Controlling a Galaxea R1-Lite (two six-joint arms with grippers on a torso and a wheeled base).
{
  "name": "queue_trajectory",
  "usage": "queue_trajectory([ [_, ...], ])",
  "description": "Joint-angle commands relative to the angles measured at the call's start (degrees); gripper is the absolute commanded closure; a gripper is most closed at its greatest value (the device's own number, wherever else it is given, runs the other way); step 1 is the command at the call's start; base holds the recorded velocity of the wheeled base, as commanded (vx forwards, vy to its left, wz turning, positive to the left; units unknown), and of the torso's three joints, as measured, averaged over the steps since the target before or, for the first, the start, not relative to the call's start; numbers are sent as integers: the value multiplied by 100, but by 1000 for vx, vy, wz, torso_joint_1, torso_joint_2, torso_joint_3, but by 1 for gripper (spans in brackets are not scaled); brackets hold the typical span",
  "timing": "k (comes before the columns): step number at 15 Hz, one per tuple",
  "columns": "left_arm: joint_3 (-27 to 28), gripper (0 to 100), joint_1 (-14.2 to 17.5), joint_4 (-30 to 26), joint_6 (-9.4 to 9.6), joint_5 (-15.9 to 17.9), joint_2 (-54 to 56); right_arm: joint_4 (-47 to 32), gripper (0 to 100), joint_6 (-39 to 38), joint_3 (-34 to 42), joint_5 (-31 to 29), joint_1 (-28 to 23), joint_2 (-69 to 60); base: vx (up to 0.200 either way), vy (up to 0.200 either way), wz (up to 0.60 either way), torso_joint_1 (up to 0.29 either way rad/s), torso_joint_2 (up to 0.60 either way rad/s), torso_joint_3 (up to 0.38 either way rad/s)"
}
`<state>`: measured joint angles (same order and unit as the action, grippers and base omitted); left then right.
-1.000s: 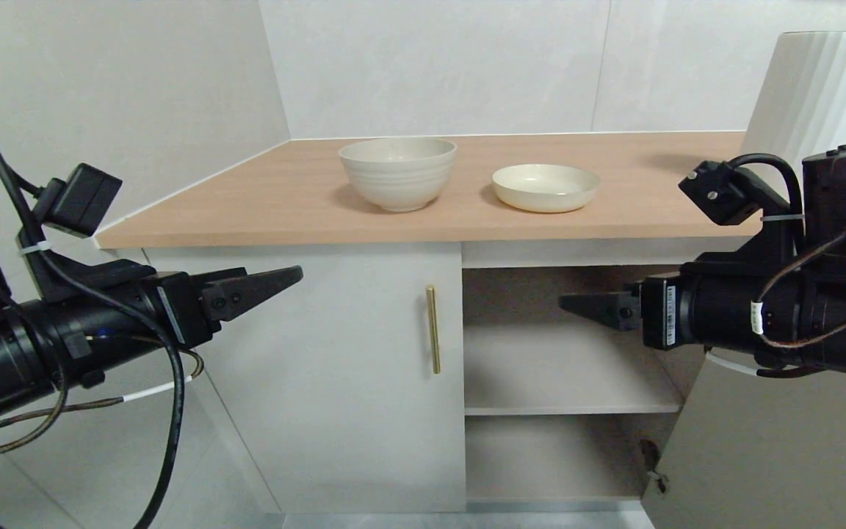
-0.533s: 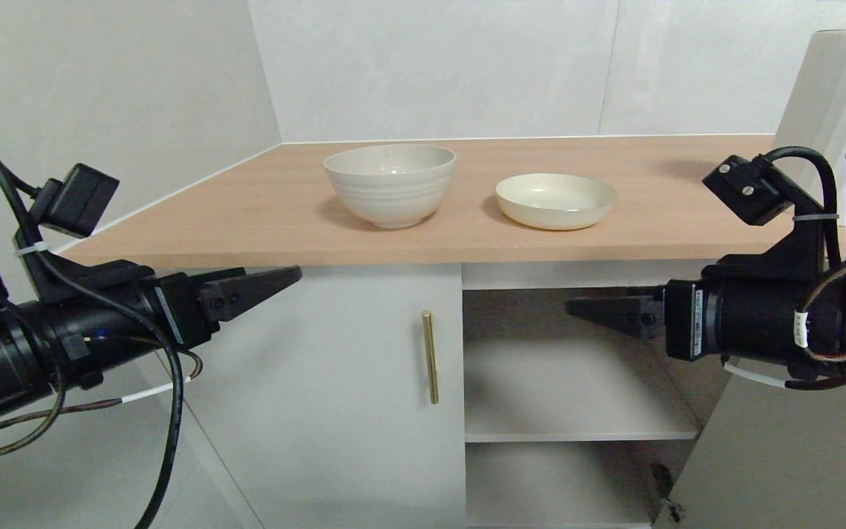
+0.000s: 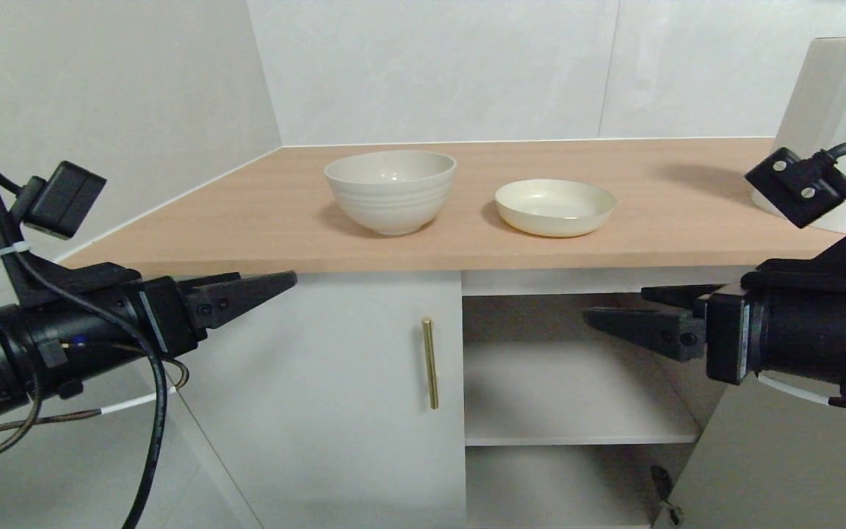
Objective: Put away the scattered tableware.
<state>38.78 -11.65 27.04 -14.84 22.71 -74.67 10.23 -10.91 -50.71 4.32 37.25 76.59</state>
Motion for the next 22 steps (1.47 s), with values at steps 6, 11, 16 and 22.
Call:
queue_trajectory([
  [6, 16, 0, -56, -14, -2, 5, 31, 14, 0, 28, 9, -10, 19, -30, 0, 0, 0, 125, -394, -286],
  [11, 25, 0, -91, 12, -11, 14, -48, 208, 0, 28, 44, -18, -16, 22, 0, 0, 0, 185, -483, -287],
  [16, 42, 0, -100, 21, -11, 102, -83, 234, 0, 45, 44, -27, -34, 242, 0, 0, 0, 198, -480, -271],
  [22, 1905, 0, -232, -1807, -283, -522, -865, 155, 0, 335, -984, -880, -456, 1349, 0, 0, 0, 54, -120, -66],
])
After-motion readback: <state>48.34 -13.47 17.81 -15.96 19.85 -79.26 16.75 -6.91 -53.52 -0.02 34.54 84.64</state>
